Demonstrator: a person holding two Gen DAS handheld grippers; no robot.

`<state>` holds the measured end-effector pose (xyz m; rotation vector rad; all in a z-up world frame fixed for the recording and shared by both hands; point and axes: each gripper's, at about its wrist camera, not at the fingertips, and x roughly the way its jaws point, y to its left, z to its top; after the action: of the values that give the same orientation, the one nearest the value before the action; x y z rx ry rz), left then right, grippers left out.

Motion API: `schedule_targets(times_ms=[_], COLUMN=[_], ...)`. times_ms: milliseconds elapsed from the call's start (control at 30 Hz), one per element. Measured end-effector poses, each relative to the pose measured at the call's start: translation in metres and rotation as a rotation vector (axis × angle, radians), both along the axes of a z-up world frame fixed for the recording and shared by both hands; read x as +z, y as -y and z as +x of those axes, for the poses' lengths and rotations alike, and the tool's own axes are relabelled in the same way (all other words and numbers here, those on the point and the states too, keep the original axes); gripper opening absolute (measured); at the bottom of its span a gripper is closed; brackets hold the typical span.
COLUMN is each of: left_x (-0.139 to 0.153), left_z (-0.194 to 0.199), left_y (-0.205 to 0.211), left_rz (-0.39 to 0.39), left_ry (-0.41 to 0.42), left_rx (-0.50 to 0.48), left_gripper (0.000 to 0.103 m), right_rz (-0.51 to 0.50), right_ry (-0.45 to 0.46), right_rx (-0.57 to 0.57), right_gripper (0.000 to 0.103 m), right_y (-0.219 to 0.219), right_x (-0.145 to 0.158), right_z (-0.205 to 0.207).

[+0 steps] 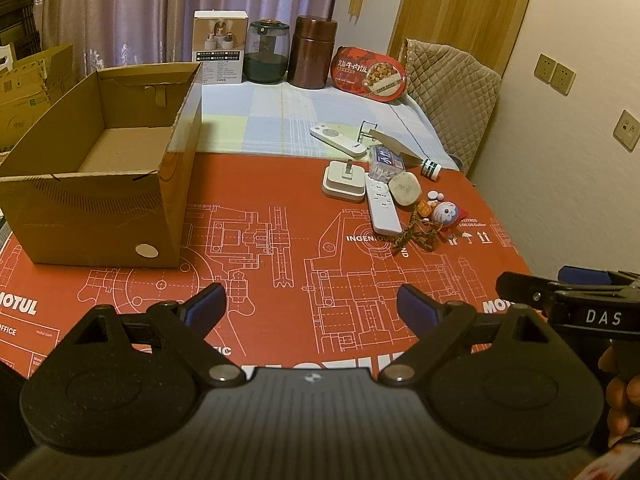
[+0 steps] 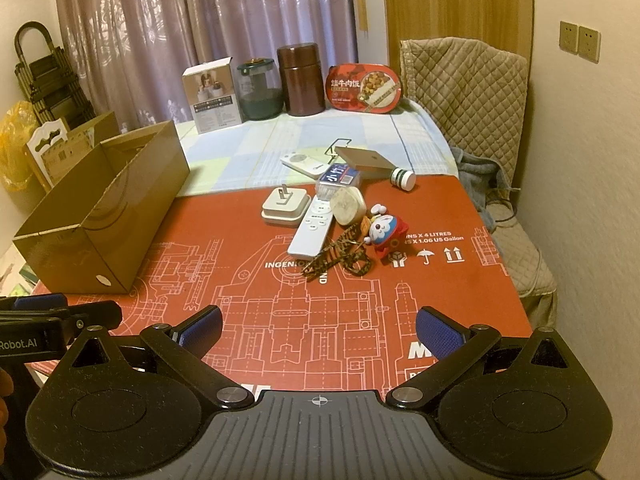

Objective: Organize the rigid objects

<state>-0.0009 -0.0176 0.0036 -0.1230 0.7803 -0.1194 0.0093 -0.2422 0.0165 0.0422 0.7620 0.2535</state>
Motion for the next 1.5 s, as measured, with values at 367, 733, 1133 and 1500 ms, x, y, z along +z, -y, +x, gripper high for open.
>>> schedule_targets(times_ms=[367, 733, 1133, 1500], left_x=[0.0, 0.001, -0.003, -0.025], left_z=[0.0, 0.002, 0.037, 0.096], left_y=[0.0, 0.002, 0.005, 0.021], left_rz=[-0.001, -0.005, -0.029, -0.006], left_ry=[0.0, -0.001, 0.012, 0.029], left_rx=[0.001, -0.004, -0.047, -0.143], left_gripper=[0.09, 0.09, 0.09, 0.09], right_rz=[0.0, 0.002, 0.016, -0.068], right_ry=[-0.001, -0.004, 0.064, 0.121], right_rx=[0.0, -0.011, -0.002, 0.088], right_gripper=[0.1, 0.1, 0.1, 0.1], right_y=[0.0, 0.008, 0.027, 0.054], right_x=[0.0, -0.002, 0.02, 0.014], right_z=[0.0, 0.002, 0.02, 0.085])
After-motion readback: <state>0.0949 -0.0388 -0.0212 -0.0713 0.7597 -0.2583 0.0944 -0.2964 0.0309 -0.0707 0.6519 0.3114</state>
